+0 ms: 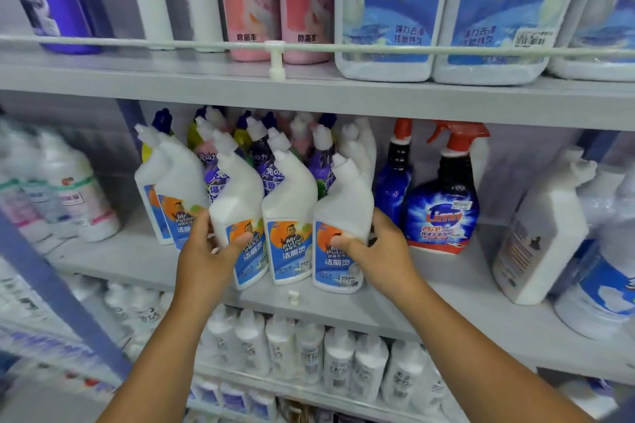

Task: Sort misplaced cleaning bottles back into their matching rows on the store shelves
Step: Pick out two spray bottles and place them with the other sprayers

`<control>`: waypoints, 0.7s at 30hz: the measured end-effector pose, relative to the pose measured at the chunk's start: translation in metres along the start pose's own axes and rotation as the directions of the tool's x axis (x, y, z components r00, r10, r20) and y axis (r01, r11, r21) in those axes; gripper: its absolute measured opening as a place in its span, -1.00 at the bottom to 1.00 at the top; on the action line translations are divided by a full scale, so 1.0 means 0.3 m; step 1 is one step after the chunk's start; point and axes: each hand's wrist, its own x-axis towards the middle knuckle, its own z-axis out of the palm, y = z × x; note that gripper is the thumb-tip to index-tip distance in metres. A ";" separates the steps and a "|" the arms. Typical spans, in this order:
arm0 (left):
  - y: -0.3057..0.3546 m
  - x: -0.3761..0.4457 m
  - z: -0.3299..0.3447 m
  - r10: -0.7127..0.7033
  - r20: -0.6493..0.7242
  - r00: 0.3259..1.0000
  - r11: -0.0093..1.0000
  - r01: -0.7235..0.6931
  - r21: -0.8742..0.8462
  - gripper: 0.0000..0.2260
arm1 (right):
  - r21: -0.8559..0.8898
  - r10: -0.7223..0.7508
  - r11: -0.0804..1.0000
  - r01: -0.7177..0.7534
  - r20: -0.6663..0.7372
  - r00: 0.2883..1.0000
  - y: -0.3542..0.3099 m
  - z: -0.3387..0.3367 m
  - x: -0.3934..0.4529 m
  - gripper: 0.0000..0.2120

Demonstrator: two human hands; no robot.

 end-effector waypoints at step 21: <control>0.351 -0.215 0.600 0.258 0.376 0.890 0.960 -0.193 -0.204 -0.59 | -0.211 -0.055 0.977 -0.041 -0.429 0.901 0.027 -0.471 0.212 -0.62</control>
